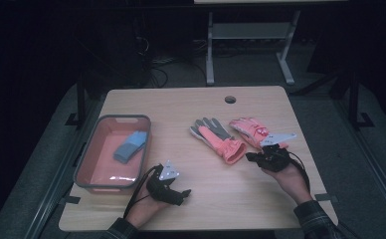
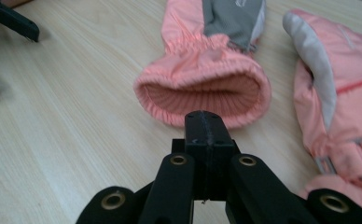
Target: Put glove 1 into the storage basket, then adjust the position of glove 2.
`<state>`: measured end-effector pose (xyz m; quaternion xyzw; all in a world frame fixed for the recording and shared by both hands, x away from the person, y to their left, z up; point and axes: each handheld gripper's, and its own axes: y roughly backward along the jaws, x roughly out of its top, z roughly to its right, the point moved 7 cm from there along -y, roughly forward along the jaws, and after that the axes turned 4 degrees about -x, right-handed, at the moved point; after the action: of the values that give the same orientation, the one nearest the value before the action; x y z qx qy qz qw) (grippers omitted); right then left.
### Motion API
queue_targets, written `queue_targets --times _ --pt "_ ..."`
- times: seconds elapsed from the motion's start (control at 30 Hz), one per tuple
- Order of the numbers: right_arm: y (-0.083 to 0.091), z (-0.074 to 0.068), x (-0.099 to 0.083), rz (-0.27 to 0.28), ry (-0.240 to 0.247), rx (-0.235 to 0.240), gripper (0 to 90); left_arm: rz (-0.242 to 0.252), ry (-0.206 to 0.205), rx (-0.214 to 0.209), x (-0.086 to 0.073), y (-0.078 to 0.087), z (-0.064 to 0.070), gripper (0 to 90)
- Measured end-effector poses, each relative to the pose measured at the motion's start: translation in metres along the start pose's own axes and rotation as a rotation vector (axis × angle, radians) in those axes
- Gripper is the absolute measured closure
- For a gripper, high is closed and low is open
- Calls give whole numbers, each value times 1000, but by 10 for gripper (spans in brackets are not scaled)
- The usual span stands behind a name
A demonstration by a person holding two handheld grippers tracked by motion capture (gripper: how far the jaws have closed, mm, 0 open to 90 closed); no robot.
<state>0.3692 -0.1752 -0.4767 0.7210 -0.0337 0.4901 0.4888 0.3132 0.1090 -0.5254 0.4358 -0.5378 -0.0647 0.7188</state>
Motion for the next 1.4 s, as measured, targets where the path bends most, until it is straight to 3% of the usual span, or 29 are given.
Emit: queue_targets --times 0.33,0.7,1.17,1.3,1.4 --pt "-18 -1 30 27 10 40 899 -1 -7 -16 -1 1 2 127" --pt "-46 12 51 26 -32 47 899 -2 -17 -29 0 0 1 127" --pt "-80 10 60 8 -40 53 899 -7 -24 -28 0 0 0 127" --pt "-90 6 53 -29 -18 51 899 -7 -24 -28 0 0 0 127" --pt "-91 7 49 -26 -31 59 899 -2 -20 -31 0 -1 1 127"
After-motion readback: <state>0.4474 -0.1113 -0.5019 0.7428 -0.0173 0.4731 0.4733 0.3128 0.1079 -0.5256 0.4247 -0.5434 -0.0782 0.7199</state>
